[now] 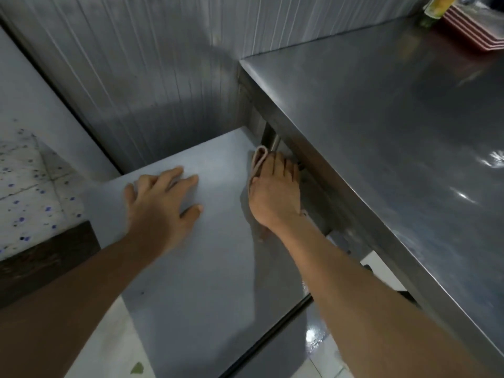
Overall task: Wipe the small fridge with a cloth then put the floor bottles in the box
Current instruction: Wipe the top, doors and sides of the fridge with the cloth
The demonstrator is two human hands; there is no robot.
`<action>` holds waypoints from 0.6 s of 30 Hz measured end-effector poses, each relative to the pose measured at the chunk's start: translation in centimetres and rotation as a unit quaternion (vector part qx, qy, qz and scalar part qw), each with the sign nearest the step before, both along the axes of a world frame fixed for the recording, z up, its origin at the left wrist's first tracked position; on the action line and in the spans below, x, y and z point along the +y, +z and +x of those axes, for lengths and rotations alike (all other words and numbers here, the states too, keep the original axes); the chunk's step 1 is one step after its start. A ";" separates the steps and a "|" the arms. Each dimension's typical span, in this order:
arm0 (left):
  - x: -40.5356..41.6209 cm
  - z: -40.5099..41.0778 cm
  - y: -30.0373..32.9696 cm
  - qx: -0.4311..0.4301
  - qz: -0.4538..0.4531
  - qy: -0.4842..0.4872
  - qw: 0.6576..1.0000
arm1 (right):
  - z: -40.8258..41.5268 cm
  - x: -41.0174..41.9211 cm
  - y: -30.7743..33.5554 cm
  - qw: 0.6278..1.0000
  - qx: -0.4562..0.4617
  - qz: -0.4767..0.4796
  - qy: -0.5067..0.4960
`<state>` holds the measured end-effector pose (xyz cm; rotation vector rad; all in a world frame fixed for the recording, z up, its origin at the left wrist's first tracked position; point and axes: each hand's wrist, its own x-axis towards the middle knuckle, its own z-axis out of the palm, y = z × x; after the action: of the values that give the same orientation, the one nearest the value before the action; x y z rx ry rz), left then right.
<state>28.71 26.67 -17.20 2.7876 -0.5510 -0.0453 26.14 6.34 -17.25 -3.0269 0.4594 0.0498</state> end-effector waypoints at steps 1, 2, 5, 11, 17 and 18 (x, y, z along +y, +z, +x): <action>0.1 0.1 -0.2 0.001 -0.003 -0.004 1.000 | 0.6 -0.1 -0.2 1.000 -0.006 0.006 0.012; 0.2 0.3 -0.3 0.005 -0.006 -0.007 1.000 | 0.5 -0.3 -0.3 1.000 -0.007 0.013 0.021; 1.2 0.7 -0.2 0.016 -0.011 -0.016 1.000 | -4.2 -0.6 -0.4 0.999 -0.003 0.032 0.017; 4.3 0.8 -0.6 0.012 0.034 0.086 0.996 | -7.3 -0.5 -0.7 0.999 -0.009 0.021 0.029; 4.8 0.4 -1.7 -0.006 0.034 0.084 0.996 | 5.2 -0.7 -1.4 0.996 -0.027 0.037 0.071; 4.8 0.5 -1.7 -0.009 0.030 0.086 0.996 | 6.7 -0.8 -1.4 0.995 -0.030 0.037 0.089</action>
<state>29.17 31.44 -18.91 2.8850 -0.3177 0.0002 32.87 5.55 -18.67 -2.9784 0.1774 -0.0133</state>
